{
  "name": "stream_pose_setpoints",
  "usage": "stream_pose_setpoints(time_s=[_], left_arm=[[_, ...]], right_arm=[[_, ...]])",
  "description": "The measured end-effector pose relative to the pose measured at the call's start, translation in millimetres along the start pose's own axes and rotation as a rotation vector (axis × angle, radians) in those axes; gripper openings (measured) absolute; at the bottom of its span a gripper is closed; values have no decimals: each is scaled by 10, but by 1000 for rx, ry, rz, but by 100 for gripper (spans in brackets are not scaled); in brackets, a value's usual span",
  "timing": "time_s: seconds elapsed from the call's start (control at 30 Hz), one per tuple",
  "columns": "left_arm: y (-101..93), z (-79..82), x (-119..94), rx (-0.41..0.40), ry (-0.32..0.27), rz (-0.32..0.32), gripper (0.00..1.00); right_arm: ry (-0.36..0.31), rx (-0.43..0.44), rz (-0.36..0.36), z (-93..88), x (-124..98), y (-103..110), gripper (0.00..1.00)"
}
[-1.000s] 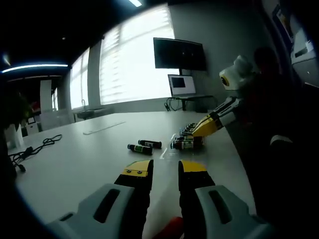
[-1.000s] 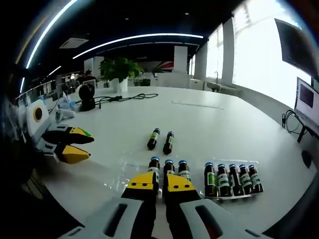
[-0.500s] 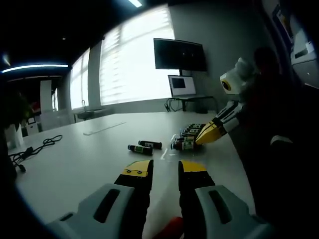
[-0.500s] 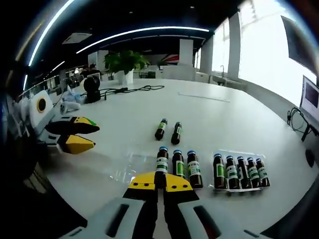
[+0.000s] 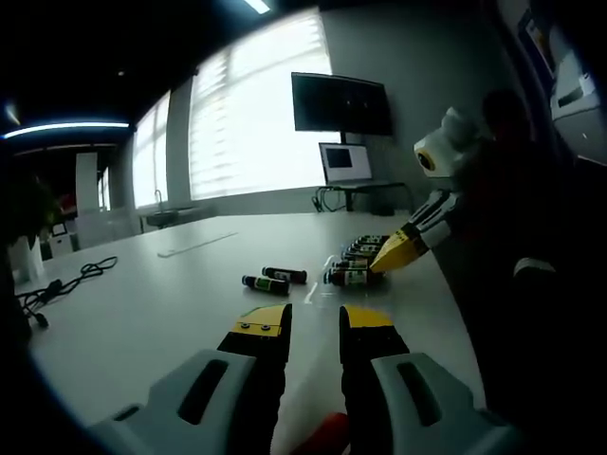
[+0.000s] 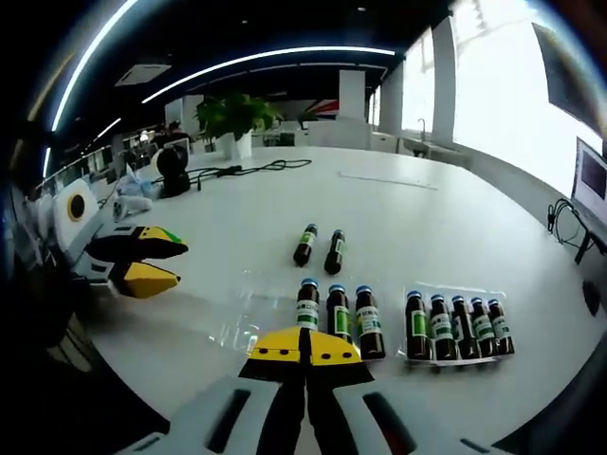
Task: Grip medicine bottles put into box
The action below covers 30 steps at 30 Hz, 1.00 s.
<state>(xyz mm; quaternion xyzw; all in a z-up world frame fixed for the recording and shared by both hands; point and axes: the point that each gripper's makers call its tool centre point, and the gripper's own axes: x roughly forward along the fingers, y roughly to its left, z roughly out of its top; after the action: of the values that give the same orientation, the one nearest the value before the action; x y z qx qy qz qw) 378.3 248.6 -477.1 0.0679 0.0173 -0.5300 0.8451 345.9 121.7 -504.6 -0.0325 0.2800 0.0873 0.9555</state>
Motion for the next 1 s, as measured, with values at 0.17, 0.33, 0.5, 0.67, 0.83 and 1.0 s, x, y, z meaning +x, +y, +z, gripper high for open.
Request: stream_pose_setpoints(time_s=[0.17, 0.33, 0.5, 0.67, 0.83, 1.0], left_arm=[[1, 2, -2, 0, 0, 0, 14], [7, -1, -4, -1, 0, 2, 14], [2, 3, -4, 1, -1, 1, 14], [17, 0, -8, -1, 0, 7, 14], [3, 6, -4, 3, -2, 2, 14], [22, 5, -7, -2, -3, 8, 14]], right_arm=[[77, 8, 13, -198, 16, 33, 0], [31, 12, 4, -87, 32, 15, 0], [18, -56, 1, -48, 37, 10, 0], [-29, -61, -15, 62, 26, -18, 1], [-51, -65, -15, 165, 88, -24, 1], [-40, -85, -14, 197, 194, -37, 3]])
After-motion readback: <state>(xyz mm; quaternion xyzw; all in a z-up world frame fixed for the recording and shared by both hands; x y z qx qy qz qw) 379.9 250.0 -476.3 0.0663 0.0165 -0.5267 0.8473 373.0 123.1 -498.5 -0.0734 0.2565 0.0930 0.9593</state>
